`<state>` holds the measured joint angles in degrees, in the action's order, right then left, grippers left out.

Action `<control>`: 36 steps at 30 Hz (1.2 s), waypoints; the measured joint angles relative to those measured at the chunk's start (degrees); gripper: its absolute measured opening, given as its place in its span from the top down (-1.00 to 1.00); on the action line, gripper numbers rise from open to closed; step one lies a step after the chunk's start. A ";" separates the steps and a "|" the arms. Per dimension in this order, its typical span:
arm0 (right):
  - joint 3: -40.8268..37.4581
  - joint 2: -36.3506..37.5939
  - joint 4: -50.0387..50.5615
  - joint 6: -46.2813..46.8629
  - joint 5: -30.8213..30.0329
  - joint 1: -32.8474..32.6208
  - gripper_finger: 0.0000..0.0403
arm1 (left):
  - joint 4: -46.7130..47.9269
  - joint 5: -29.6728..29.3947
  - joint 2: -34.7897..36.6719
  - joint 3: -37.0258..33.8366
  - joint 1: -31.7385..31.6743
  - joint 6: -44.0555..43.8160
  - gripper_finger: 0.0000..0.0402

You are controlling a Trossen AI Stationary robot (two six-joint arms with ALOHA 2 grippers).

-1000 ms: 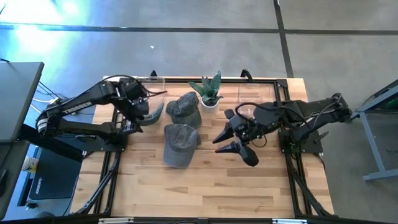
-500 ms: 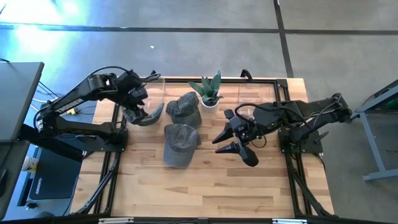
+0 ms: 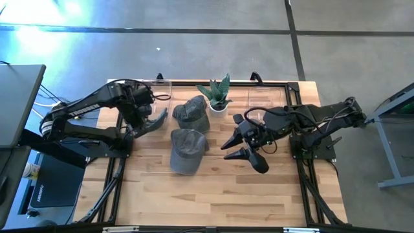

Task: Pick & Place hat
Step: Adjust the green cap in the left bin, then put the gray cap into the right bin

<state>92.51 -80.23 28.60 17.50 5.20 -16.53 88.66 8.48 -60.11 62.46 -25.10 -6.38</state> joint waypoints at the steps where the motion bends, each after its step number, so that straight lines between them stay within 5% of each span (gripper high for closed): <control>1: 0.00 0.00 0.01 0.00 -0.01 0.00 0.24 | 0.12 -0.04 0.11 0.29 0.00 0.05 0.86; 6: 0.00 0.00 0.02 0.00 -0.01 0.00 0.24 | 1.46 -0.06 0.21 2.97 0.00 2.19 0.77; 15: -1.12 -0.15 0.11 0.29 -2.38 0.00 0.24 | 1.45 -10.57 0.21 13.88 -0.02 0.12 0.39; 20: -8.47 -0.54 -6.64 2.04 -5.12 0.00 0.24 | 0.46 -8.47 -1.31 25.29 -0.02 -8.83 0.25; 25: -17.11 -1.45 -19.62 4.88 -7.23 0.97 0.24 | -7.49 -0.32 -0.10 30.91 1.04 -13.98 0.24; 36: -17.80 -14.90 -19.37 7.96 -3.71 10.29 0.24 | -25.60 -10.62 3.91 21.74 23.48 -25.36 0.24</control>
<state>74.70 -95.13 9.23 25.46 1.49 -6.25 63.06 -2.14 -56.20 84.19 -1.63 -31.74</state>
